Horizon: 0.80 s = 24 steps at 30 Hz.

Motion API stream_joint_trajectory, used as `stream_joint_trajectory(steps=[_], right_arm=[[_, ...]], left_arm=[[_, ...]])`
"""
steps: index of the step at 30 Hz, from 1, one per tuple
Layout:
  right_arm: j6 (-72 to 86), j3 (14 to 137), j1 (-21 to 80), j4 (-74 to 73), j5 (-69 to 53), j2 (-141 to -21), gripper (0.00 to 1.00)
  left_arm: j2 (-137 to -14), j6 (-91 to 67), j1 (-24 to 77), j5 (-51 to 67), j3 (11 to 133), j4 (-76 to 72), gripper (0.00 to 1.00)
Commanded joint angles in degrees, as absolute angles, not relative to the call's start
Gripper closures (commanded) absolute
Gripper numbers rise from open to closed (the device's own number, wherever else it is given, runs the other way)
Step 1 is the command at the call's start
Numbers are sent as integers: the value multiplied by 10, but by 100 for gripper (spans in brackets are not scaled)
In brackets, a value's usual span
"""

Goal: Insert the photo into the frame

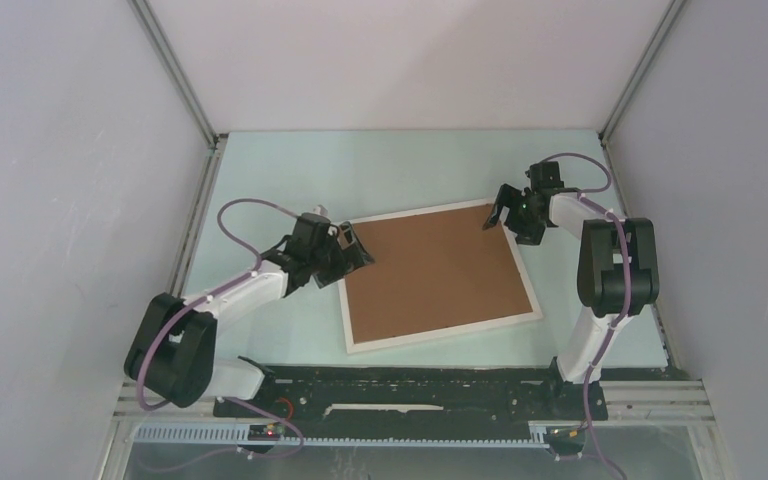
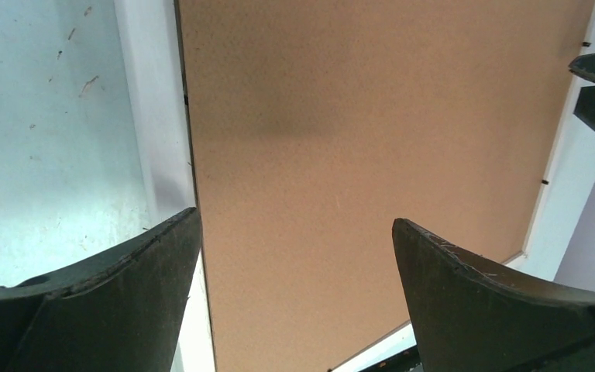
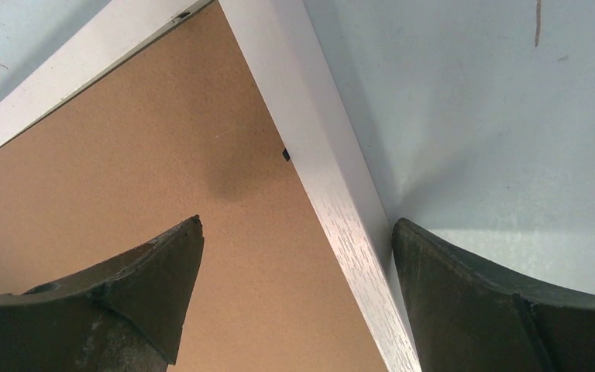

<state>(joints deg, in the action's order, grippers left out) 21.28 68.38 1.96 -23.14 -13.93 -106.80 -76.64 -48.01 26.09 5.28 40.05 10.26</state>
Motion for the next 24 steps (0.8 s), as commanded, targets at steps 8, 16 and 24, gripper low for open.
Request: stream_joint_trajectory(steps=[8, 16, 24], right_arm=[[221, 674, 29, -254, -172, -1082, 2], [226, 673, 34, -250, -187, -1080, 3], [237, 674, 41, -243, -202, -1082, 3]], left_arm=[[-805, -513, 264, 192, 377, -28, 4], [-711, -624, 265, 322, 341, -266, 9], [-708, -724, 268, 337, 317, -427, 10]])
